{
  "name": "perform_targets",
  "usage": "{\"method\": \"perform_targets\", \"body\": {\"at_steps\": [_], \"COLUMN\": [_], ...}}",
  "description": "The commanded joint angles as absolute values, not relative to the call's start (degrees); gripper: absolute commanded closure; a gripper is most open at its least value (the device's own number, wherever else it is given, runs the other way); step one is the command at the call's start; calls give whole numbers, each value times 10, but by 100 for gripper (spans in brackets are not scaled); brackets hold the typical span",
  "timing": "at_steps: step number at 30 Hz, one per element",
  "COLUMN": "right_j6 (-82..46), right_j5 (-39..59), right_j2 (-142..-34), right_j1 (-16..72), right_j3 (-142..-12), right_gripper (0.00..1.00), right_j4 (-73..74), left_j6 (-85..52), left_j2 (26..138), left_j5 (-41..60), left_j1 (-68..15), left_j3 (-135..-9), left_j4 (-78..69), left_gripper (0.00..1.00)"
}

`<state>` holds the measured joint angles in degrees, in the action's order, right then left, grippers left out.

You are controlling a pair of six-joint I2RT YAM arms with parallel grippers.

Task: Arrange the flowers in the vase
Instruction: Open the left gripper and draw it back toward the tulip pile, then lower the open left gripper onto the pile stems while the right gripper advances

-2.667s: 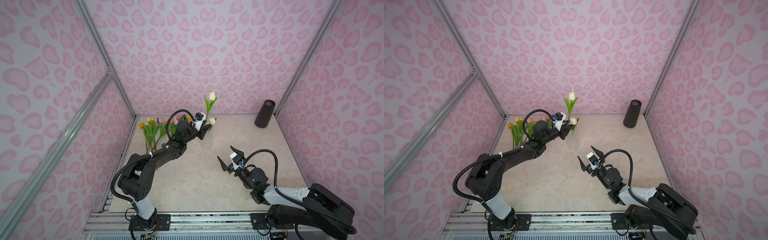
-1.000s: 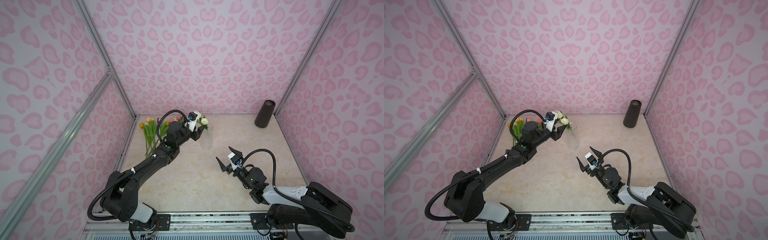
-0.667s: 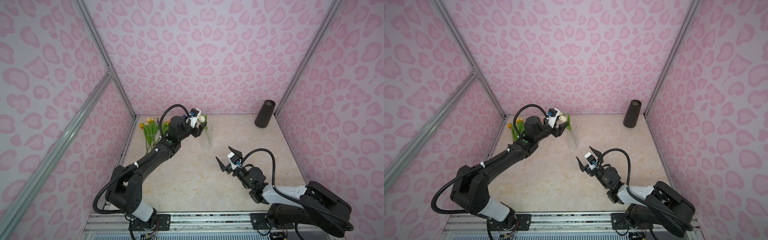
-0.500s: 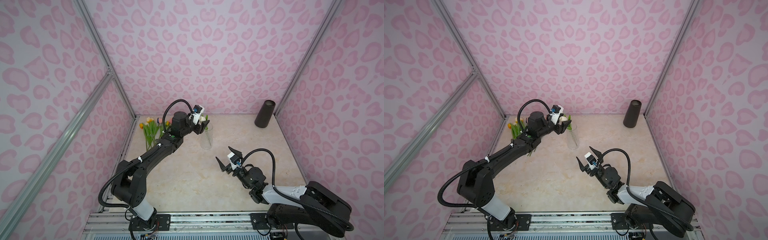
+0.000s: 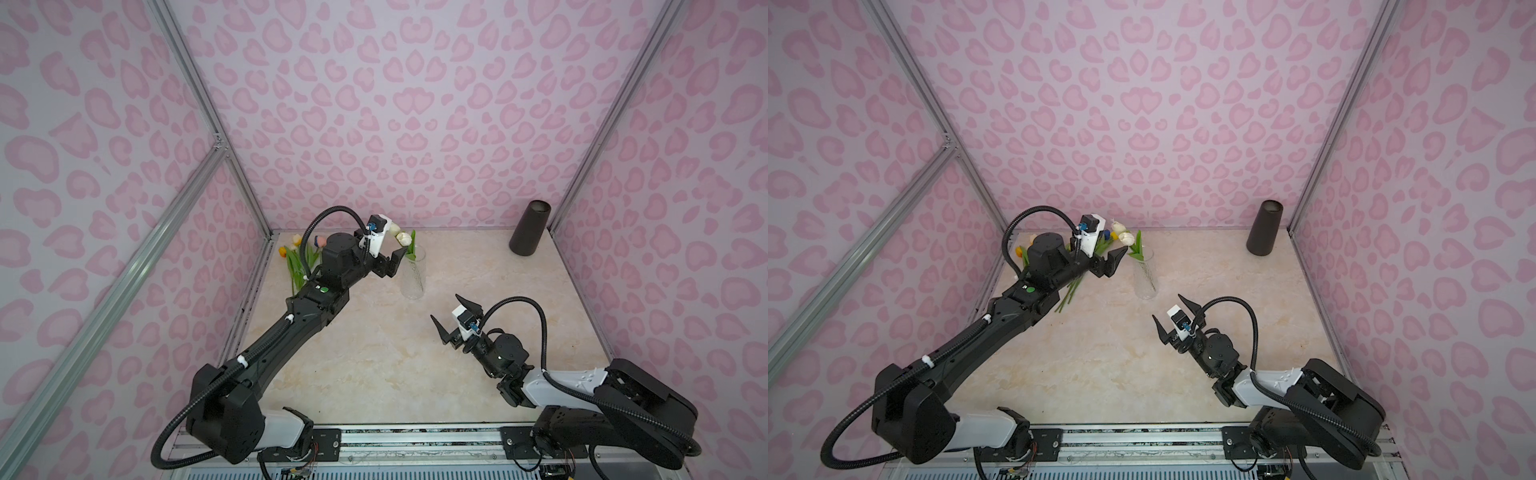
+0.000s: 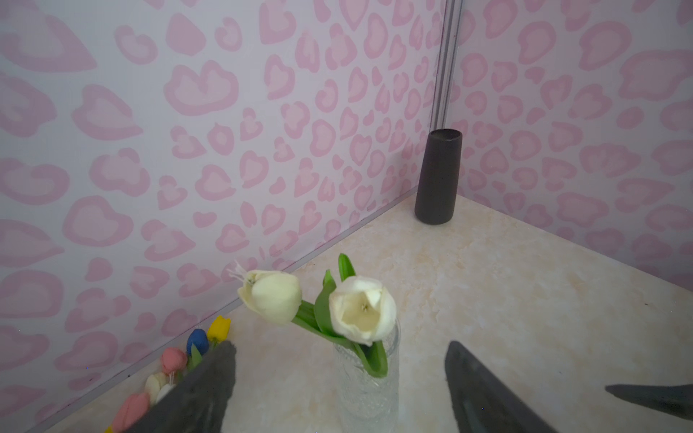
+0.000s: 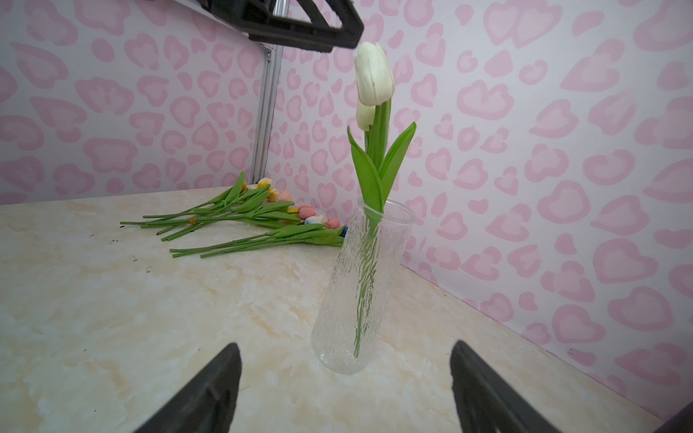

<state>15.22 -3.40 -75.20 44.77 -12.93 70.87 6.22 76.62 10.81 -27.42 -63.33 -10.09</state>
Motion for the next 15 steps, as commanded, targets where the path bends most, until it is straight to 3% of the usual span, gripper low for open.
{"method": "perform_targets", "body": {"at_steps": [1, 5, 10, 15], "right_j6": [151, 144, 121, 84], "right_j5": [-33, -20, 36, 117], "right_j2": [-752, -730, -666, -716], "right_j1": [448, 448, 447, 447], "right_j3": [-133, -147, -231, -376], "right_gripper": [14, 13, 13, 25], "right_j4": [726, 688, 530, 354], "left_j6": [50, 7, -41, -50], "left_j2": [722, 712, 771, 891], "left_j5": [63, 50, 32, 19], "left_j1": [-266, -196, -116, -95], "left_j3": [-589, -543, -547, -643], "left_j4": [-113, -113, -60, 68], "left_gripper": [10, 11, 21, 33]}}
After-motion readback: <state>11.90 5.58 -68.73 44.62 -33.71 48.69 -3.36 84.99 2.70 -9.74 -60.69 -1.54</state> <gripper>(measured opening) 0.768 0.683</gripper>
